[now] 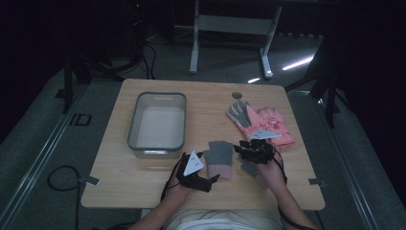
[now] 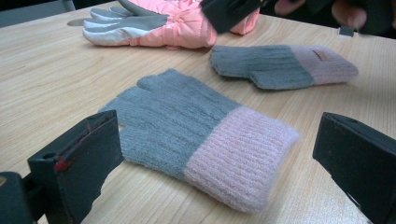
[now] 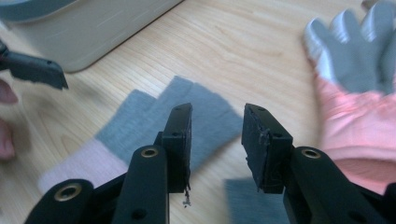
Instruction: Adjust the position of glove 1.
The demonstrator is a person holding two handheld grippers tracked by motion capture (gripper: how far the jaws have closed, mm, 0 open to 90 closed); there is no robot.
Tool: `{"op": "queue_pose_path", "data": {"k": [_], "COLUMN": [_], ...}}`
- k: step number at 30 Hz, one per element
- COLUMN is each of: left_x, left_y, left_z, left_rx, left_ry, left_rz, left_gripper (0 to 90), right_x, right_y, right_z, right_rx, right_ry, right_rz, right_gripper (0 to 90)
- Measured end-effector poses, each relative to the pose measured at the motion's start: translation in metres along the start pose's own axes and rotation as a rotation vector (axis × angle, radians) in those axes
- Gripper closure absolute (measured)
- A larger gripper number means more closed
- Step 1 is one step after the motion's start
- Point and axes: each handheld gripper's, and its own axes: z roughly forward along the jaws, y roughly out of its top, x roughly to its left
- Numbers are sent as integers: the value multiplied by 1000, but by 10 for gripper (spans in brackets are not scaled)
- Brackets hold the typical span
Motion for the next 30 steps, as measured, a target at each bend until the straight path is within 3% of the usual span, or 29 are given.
{"op": "queue_pose_path", "data": {"k": [2,4,7,8,9,16,20,24,30], "left_x": [1,1,0,0,0,0,0,0,0], "left_y": [0,0,0,0,0,0,0,0,0], "left_z": [0,0,0,0,0,0,0,0,0], "left_rx": [-2,1,0,0,0,0,0,0,1], "left_ry": [0,1,2,1,1,1,2,2,2], "left_rz": [-6,-4,-1,-1,-2,-3,-3,-5,-4], "left_gripper": [7,7,7,7,7,7,7,7,7], "right_x": [-13,-22,-24,-30,-33,-46,-54,-58,-56], "right_y": [-4,-10,-13,-24,-28,-49,-55,-56,-54], "right_z": [-7,-10,-11,-12,-12,-10,-7,-4,-2], "right_rx": [17,31,36,71,87,150,185,199,216], "right_ry": [-5,20,24,31,32,30,28,43,47], "right_rz": [-42,-61,-69,-105,-110,-92,-81,-100,-111], "right_gripper": [638,637,637,635,635,631,618,625,764]}}
